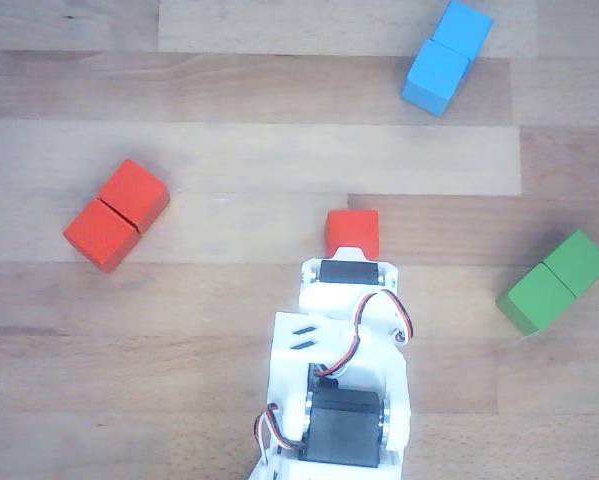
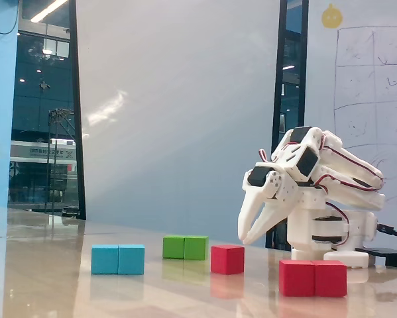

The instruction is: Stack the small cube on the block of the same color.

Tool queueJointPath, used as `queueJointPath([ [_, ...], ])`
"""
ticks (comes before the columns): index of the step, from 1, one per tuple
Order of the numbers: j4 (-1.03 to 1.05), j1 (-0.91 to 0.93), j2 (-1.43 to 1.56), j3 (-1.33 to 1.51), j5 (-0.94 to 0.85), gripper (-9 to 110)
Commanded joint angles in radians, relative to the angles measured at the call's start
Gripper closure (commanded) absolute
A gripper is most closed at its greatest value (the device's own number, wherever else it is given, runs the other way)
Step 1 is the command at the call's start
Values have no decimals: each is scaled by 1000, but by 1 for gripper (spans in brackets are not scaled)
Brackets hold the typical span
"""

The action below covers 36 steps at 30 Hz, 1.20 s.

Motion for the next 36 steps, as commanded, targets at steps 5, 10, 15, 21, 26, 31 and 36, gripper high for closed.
queueJointPath([
  [5,3,-6,26,-20,-8,101],
  [10,3,-6,26,-20,-8,101],
  [15,3,-5,26,-20,-8,101],
  [21,-6,-5,-11,-26,-8,101],
  [26,-60,-5,-146,-94,-6,101],
  [31,-104,-5,-350,-313,0,101],
  [36,-100,-5,-606,-586,2,101],
])
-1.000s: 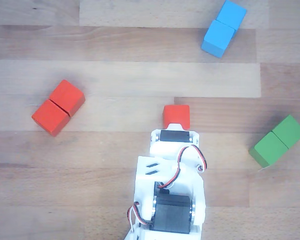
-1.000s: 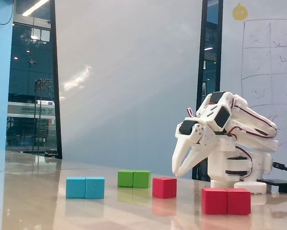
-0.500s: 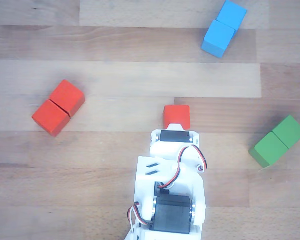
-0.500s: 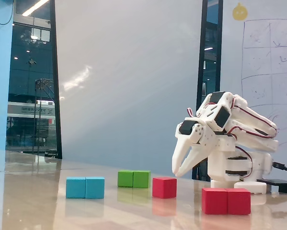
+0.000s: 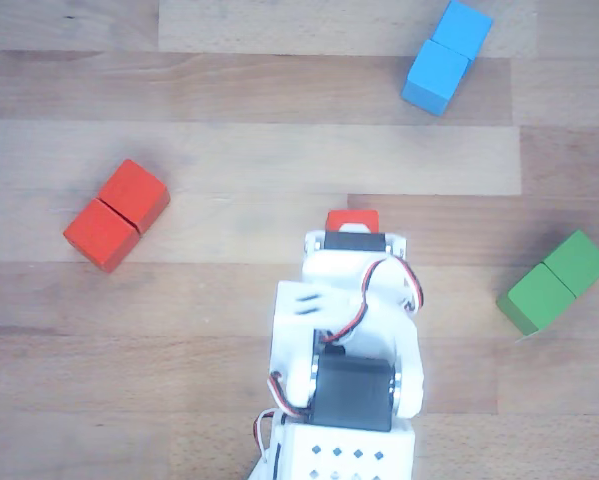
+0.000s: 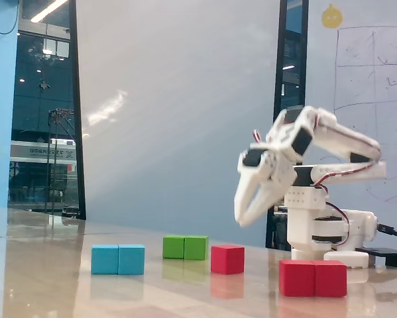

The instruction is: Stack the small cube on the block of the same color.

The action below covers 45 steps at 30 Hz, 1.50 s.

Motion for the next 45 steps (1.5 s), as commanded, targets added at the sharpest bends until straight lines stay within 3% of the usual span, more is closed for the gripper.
queueJointPath([
  [1,-9,-5,-215,-321,2,101],
  [11,293,-6,-650,-813,5,101],
  [17,422,-14,-851,-937,5,101],
  [45,350,-18,-1137,-936,-8,101],
])
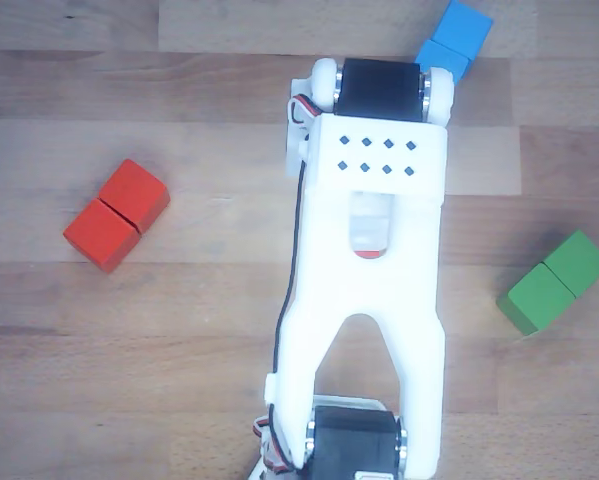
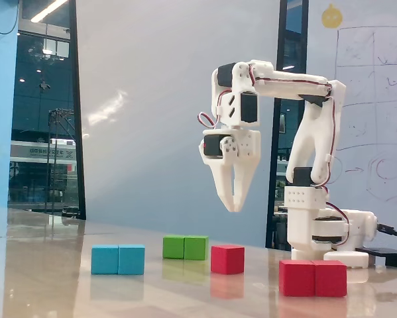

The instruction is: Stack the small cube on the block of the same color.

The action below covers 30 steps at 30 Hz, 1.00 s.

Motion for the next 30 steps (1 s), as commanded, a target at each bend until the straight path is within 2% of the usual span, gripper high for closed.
queueJointPath([
  [1,-12,-11,2,-91,-8,101],
  [9,-8,-11,2,-91,-69,100],
  [20,9,-6,3,-87,-72,79],
  [30,32,-9,5,-2,-74,70],
])
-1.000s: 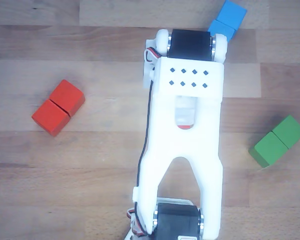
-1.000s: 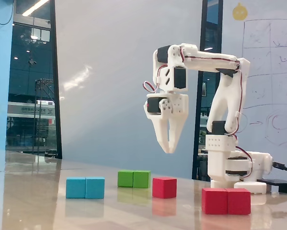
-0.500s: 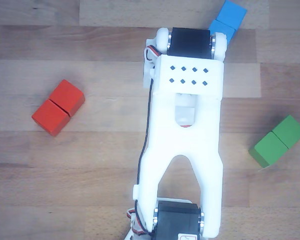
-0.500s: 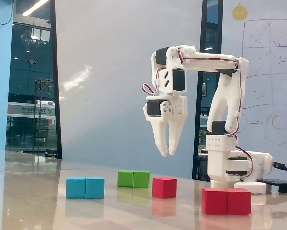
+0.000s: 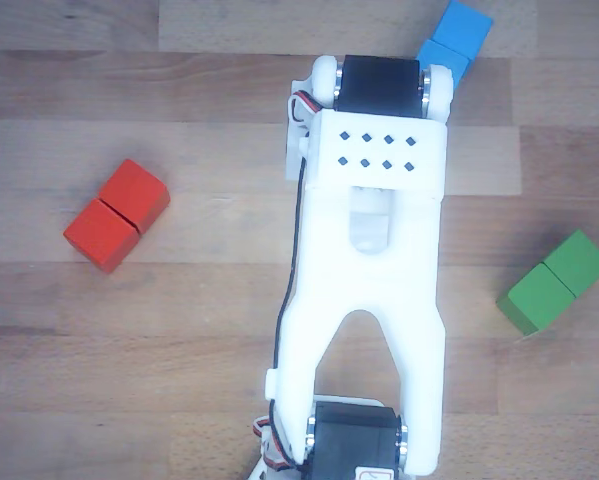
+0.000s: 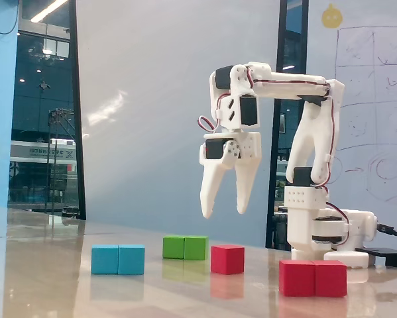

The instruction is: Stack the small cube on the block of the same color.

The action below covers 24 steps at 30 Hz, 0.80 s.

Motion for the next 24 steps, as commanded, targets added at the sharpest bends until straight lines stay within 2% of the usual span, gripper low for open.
queueJointPath([
  [1,-20,-9,18,25,-8,70],
  [24,-403,3,0,359,-15,71],
])
